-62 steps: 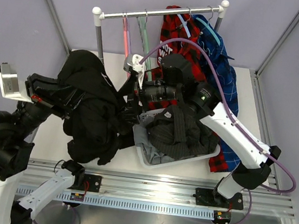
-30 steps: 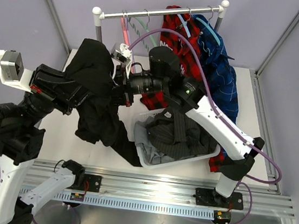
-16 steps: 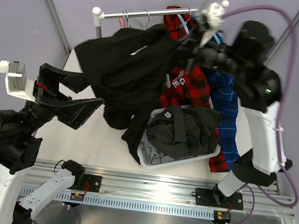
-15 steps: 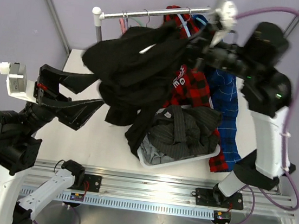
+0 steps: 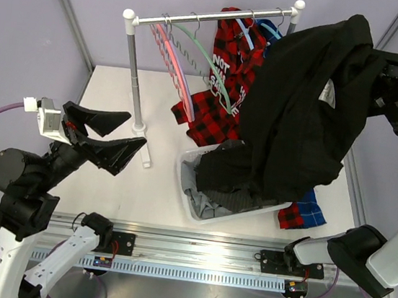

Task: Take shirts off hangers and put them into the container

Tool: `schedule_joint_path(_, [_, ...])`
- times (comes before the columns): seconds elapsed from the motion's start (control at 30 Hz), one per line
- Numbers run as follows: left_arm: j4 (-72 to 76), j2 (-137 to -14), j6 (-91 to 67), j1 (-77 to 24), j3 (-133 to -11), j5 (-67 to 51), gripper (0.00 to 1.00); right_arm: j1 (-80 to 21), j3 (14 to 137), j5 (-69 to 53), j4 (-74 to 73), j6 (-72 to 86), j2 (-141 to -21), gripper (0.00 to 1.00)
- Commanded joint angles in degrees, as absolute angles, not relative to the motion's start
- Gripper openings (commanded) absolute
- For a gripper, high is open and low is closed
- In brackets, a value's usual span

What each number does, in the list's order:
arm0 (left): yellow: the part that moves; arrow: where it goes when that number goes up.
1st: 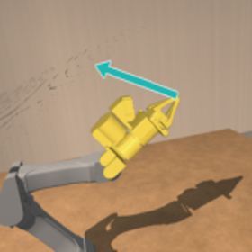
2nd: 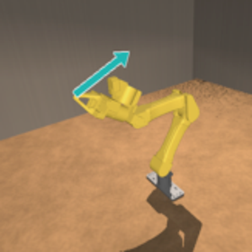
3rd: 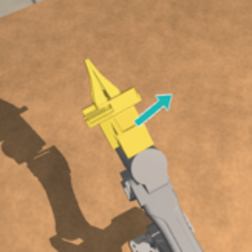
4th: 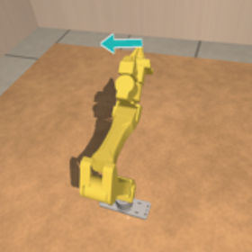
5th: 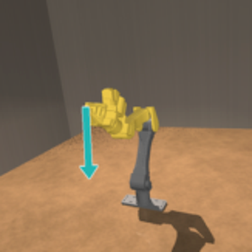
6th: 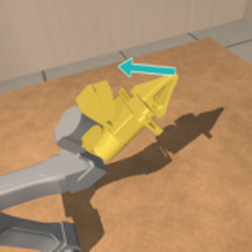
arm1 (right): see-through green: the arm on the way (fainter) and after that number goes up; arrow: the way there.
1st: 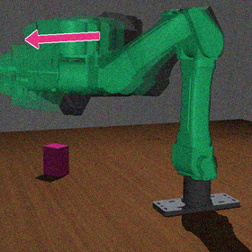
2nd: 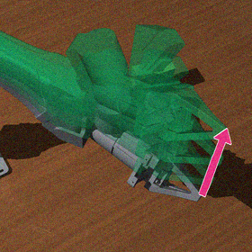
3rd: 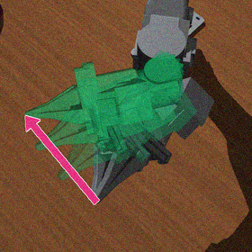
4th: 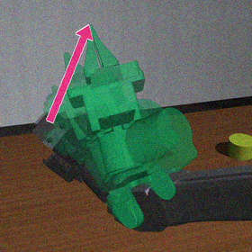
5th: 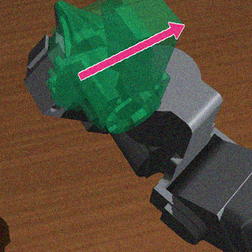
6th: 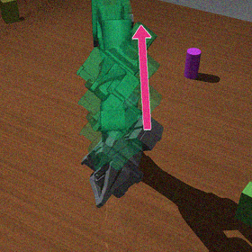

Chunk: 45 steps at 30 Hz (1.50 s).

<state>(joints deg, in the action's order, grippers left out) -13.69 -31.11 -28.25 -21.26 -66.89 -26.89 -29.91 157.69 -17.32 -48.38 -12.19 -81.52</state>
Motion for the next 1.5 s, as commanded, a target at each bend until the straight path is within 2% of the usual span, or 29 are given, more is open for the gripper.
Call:
schedule_joint_path(0.0, [-15.0,-29.7,-26.0,-21.2,-66.2,-24.5,0.99,-29.3,155.7,-9.7,-47.9,-14.8,-82.8,0.0])
schedule_joint_path(0.4, [-18.2,-28.5,-23.2,-21.2,-65.7,-23.3,0.99,-29.3,142.5,-14.4,-45.3,-13.7,-83.1,0.0])
schedule_joint_path(0.47, [-19.4,-27.8,-22.6,-21.2,-65.5,-22.7,0.99,-29.3,139.9,-17.1,-45.9,-13.2,-82.7,0.0])
schedule_joint_path(0.6, [-21.0,-26.8,-20.7,-21.2,-65.6,-22.0,0.99,-29.2,135.5,-30.9,-50.8,-17.5,-80.7,0.0])
schedule_joint_path(0.67, [-21.7,-26.5,-20.2,-21.2,-65.6,-21.7,0.99,-29.4,131.7,-33.0,-53.1,-19.2,-78.9,0.0])
schedule_joint_path(0.8, [-22.4,-26.2,-19.0,-21.2,-65.3,-20.9,0.99,-29.3,121.8,-30.7,-54.2,-23.3,-75.1,0.0])
schedule_joint_path(0.93, [-23.8,-25.9,-17.4,-21.2,-64.4,-19.3,0.99,-28.5,103.4,-26.9,-53.1,-26.4,-69.9,0.0])
schedule_joint_path(1.1, [-24.4,-25.4,-16.0,-21.2,-62.6,-18.8,0.99,-25.5,87.6,-24.2,-48.2,-29.7,-66.5,0.0])
schedule_joint_path(1.47, [-24.6,-24.3,-15.4,-21.2,-59.1,-18.0,0.99,-25.2,63.6,-18.1,-27.6,-33.4,-72.9,0.0])
